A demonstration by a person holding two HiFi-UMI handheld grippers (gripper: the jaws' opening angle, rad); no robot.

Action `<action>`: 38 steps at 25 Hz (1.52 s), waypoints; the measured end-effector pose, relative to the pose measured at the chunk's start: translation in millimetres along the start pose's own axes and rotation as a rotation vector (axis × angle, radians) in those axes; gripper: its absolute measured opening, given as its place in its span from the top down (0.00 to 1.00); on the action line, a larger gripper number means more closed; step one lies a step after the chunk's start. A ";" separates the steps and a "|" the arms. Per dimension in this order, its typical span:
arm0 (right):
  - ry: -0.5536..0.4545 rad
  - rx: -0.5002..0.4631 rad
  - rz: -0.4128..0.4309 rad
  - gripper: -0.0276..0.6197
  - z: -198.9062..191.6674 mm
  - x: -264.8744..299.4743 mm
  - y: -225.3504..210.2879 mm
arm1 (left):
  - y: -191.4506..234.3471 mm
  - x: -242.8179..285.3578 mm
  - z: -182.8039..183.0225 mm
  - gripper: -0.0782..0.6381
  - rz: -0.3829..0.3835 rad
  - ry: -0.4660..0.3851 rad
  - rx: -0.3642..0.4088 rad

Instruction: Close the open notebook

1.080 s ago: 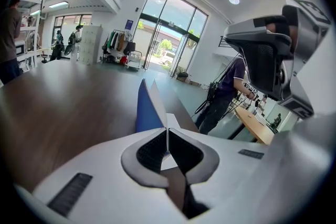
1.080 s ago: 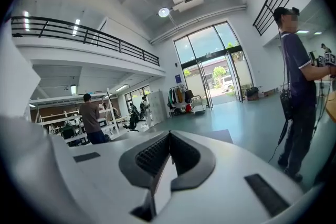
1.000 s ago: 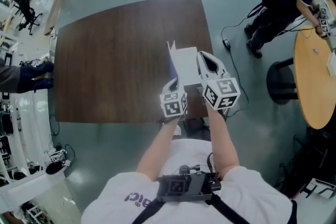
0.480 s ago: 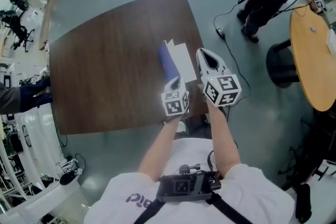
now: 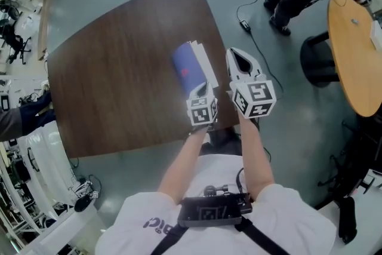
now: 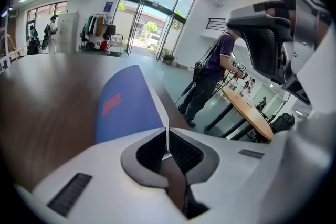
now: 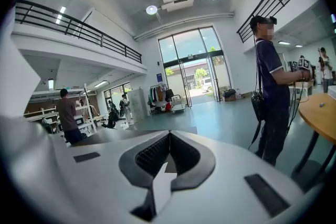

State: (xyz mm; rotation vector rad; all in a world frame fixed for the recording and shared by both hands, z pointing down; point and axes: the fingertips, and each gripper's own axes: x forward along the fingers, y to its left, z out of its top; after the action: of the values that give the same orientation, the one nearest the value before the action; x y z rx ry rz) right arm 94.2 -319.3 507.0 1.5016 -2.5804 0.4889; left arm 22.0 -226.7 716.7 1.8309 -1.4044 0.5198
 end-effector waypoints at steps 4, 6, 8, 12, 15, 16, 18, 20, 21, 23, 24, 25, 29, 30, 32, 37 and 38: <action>0.026 0.016 -0.011 0.95 -12.0 -0.8 -11.2 | -5.4 14.0 -10.1 0.86 -0.022 0.039 0.005; 0.033 0.022 -0.017 0.95 -16.5 0.5 -13.3 | -3.7 20.4 -15.0 0.86 -0.034 0.059 0.014; 0.037 0.028 -0.023 0.95 -18.6 1.9 -15.3 | -0.9 24.7 -18.8 0.86 -0.033 0.075 0.018; 0.047 0.037 -0.037 0.95 -23.2 1.2 -25.3 | -1.4 32.5 -24.6 0.86 -0.032 0.105 0.006; 0.055 0.045 -0.047 0.95 -30.1 0.9 -28.7 | 0.9 37.0 -28.9 0.86 -0.035 0.123 0.003; 0.058 0.049 -0.050 0.95 -32.2 0.6 -29.5 | 1.6 38.0 -30.3 0.86 -0.035 0.128 0.005; 0.065 0.058 -0.058 0.95 -36.0 0.1 -32.4 | 2.4 40.8 -32.5 0.86 -0.037 0.138 0.007; 0.069 0.066 -0.065 0.95 -39.2 -1.4 -35.8 | 3.2 44.0 -34.9 0.86 -0.042 0.149 0.004; 0.069 0.070 -0.069 0.95 -40.8 -3.0 -37.4 | 3.5 45.5 -36.5 0.86 -0.045 0.155 0.003; 0.070 0.077 -0.079 0.95 -44.1 -6.8 -41.2 | 3.2 48.4 -39.5 0.86 -0.047 0.163 0.005; 0.070 0.080 -0.084 0.95 -45.7 -8.7 -43.3 | 2.9 50.0 -40.8 0.86 -0.046 0.168 0.008; 0.070 0.083 -0.090 0.95 -46.9 -10.4 -45.4 | 2.7 51.5 -41.8 0.86 -0.045 0.172 0.009; 0.069 0.088 -0.102 0.95 -49.4 -18.4 -49.6 | 3.5 53.4 -40.4 0.86 -0.006 0.149 -0.014; 0.068 0.089 -0.104 0.95 -50.0 -20.8 -49.8 | 2.7 52.6 -39.6 0.86 -0.003 0.135 -0.021; 0.064 0.090 -0.107 0.95 -49.8 -25.1 -49.3 | 0.8 49.1 -35.9 0.86 -0.012 0.092 -0.043; 0.040 0.089 -0.102 0.95 -42.2 -33.3 -42.5 | -1.0 32.3 -27.0 0.86 -0.050 0.035 -0.088; 0.034 0.088 -0.097 0.95 -40.1 -35.3 -39.8 | -1.3 27.7 -24.2 0.86 -0.060 0.021 -0.094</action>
State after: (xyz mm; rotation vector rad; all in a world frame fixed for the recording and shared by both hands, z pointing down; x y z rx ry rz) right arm 143.8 -295.0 544.3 1.6223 -2.4760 0.6178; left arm 34.9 -225.5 751.1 1.7818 -1.3338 0.4343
